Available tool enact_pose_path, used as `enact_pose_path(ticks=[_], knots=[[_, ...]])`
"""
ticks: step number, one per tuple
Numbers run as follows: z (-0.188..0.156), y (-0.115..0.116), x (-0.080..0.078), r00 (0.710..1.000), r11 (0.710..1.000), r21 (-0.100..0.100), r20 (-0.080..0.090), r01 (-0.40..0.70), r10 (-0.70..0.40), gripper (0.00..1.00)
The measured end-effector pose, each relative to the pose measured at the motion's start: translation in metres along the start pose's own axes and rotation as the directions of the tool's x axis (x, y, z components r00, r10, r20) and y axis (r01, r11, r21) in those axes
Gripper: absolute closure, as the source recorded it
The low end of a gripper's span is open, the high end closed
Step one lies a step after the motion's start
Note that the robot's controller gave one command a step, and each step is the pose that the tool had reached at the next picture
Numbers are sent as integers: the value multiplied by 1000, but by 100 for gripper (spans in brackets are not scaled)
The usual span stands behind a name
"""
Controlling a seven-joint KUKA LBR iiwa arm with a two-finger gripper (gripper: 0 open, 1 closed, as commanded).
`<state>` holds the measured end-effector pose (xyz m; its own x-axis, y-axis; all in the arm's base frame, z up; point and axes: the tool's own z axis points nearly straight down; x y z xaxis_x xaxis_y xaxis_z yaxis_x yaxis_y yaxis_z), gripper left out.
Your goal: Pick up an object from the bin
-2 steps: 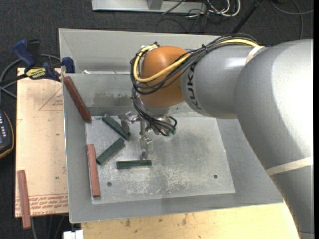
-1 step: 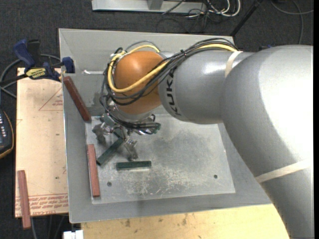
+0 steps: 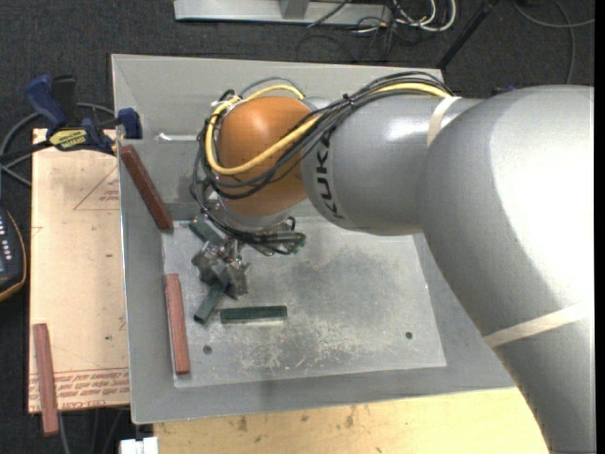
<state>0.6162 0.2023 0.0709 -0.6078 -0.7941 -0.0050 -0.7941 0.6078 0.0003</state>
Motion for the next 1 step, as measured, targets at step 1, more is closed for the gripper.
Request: enact_pose_path(ticks=[1], knots=[[-150,-20,12,1000,1000,8,6,-4,4,100]])
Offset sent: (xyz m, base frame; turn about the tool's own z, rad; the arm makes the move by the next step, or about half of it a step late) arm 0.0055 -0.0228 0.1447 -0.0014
